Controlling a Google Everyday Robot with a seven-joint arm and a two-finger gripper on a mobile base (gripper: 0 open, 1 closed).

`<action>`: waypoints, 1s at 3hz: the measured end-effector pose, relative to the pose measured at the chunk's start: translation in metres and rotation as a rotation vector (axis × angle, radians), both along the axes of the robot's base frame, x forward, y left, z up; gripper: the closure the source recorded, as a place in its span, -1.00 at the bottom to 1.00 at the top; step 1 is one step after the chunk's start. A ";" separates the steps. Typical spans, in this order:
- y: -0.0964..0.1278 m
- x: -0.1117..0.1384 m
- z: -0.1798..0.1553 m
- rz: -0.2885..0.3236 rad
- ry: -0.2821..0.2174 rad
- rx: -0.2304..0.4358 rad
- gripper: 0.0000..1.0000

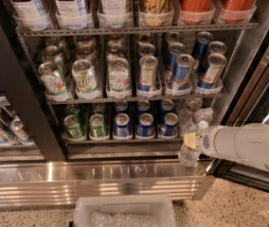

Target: Pick water bottle from bottom shelf of fridge

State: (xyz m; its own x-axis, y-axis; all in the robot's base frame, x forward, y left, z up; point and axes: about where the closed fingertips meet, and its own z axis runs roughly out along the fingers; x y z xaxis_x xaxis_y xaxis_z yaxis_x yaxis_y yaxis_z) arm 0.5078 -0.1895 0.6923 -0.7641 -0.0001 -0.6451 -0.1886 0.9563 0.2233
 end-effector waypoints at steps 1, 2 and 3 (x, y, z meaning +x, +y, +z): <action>0.006 -0.009 -0.001 0.013 0.004 -0.016 1.00; 0.021 -0.030 -0.006 0.045 0.034 -0.006 1.00; 0.036 -0.046 -0.006 0.079 0.052 0.010 1.00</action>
Offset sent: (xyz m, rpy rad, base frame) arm -0.0605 0.0398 -0.0123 0.0181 0.0776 0.0865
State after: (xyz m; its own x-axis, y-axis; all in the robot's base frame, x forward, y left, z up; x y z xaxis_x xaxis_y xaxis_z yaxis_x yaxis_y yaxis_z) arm 0.4615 -0.1540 0.6860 -0.7942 -0.0555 -0.6051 -0.2512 0.9367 0.2438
